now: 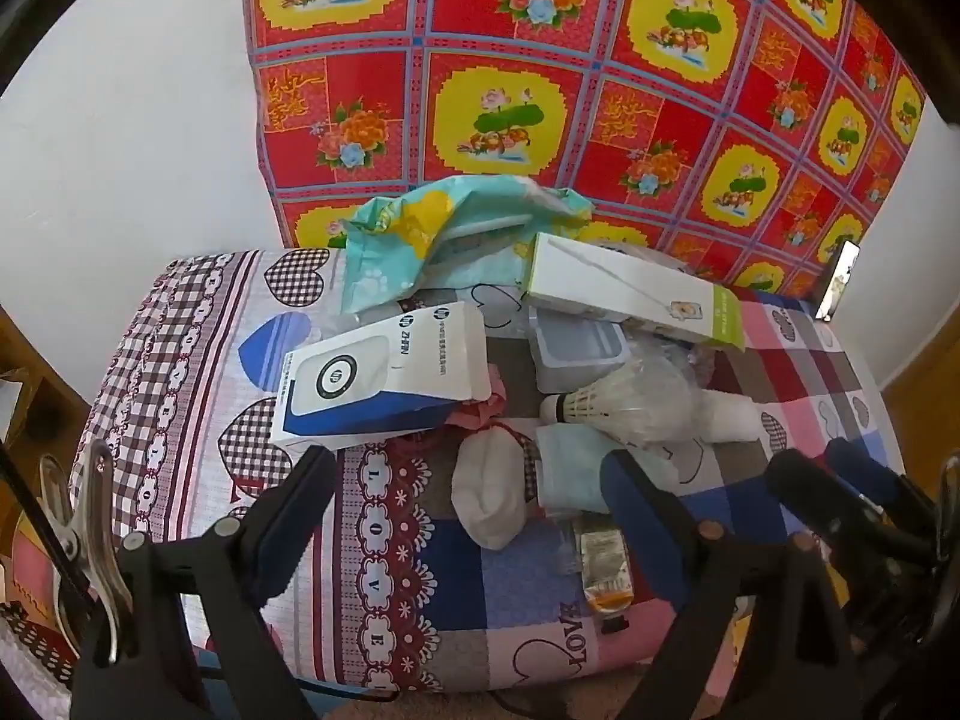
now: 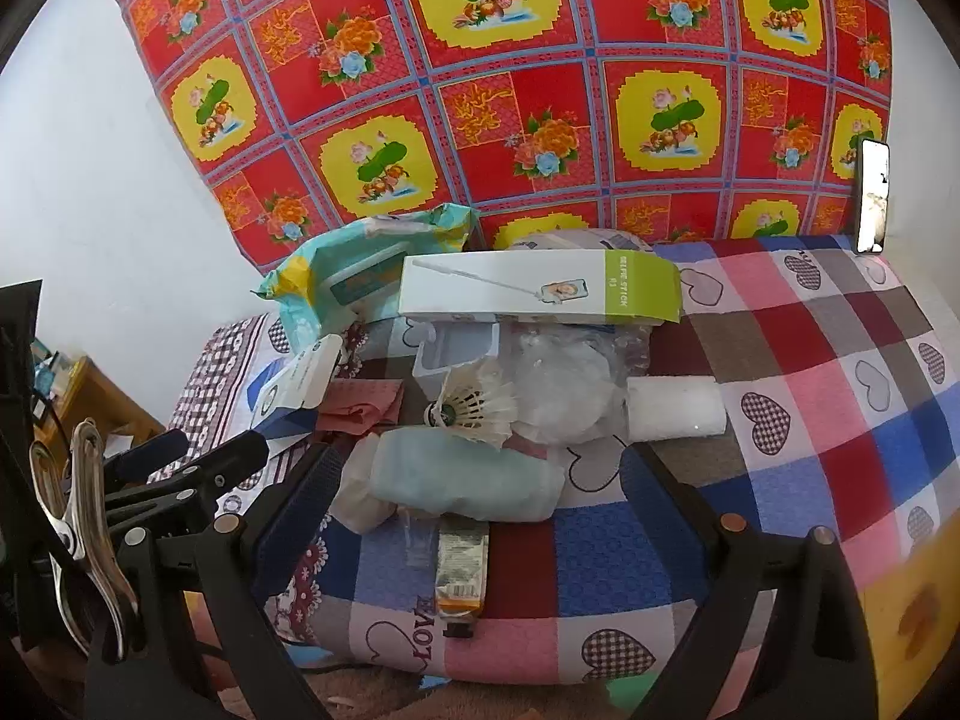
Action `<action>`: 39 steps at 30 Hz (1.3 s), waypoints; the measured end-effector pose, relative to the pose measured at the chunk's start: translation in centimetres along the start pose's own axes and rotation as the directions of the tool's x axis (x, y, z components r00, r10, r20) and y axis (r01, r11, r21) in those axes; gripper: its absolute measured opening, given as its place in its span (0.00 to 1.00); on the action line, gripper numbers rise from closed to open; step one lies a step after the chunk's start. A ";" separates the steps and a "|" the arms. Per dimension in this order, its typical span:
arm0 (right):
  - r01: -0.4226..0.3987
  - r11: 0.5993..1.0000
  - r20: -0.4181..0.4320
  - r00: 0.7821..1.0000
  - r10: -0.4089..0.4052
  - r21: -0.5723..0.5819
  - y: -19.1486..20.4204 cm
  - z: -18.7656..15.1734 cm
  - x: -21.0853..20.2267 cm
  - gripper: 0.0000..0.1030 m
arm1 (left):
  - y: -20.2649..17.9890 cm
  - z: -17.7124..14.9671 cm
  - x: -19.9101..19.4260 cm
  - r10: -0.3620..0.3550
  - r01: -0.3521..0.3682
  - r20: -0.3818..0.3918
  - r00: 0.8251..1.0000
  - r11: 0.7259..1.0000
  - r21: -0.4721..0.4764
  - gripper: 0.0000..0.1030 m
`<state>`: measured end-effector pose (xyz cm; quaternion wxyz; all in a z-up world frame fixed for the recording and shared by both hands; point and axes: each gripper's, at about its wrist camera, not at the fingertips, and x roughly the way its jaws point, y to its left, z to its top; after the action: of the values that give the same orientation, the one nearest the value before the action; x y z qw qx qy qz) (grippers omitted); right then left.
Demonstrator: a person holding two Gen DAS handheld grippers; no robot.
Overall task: Collect trash
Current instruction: 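Move the left tool toward the HP box while the right tool approaches the tube, then grasp the white-and-blue HP box with the left tool and lift it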
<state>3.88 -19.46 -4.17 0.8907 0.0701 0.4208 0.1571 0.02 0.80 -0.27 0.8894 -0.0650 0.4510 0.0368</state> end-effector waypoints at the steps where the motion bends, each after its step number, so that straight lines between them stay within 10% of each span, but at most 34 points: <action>1: -0.003 1.000 -0.001 1.000 0.003 0.000 0.1 -0.1 0.1 0.94 | 0.0 0.0 0.0 0.001 -0.001 0.001 1.000 1.000 -0.001 0.90; 39: 0.023 1.000 -0.005 1.000 -0.023 0.009 0.8 -0.5 0.6 0.94 | 3.7 0.3 1.0 0.045 -0.046 -0.049 0.998 0.999 -0.009 0.86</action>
<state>3.68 -18.52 -4.78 0.8910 0.0690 0.4245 0.1453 0.40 4.53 -1.22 0.8768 -0.0602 0.4736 0.0577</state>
